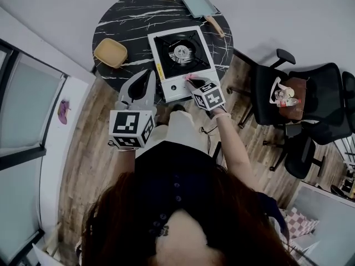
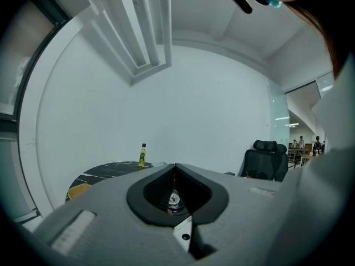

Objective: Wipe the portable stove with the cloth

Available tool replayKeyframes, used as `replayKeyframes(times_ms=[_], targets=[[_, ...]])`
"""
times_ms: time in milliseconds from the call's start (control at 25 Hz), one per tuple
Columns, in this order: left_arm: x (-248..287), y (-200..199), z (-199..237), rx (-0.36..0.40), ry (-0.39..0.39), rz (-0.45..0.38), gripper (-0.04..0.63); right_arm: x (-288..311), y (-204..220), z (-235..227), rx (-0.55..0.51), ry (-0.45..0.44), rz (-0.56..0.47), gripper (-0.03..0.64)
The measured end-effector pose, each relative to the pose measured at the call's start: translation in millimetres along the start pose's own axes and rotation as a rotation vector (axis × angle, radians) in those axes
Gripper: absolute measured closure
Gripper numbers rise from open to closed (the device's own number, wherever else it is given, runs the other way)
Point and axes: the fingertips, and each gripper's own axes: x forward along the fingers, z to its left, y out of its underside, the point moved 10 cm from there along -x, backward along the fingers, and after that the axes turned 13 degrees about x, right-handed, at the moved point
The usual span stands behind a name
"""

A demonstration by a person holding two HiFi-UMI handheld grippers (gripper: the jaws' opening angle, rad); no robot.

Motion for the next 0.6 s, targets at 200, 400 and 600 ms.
replayKeyframes(times_ms=[200, 400, 600], targets=[[-2, 0, 1, 0.000, -0.005, 0.005, 0.583, 2, -1, 10, -0.025, -0.019, 0.005, 0.597], [-4, 1, 4, 0.001, -0.009, 0.008, 0.583, 7, -2, 17, -0.033, -0.032, 0.011, 0.595], [-6, 2, 8, 0.001, -0.017, 0.007, 0.583, 11, -3, 27, -0.034, -0.046, 0.011, 0.595]])
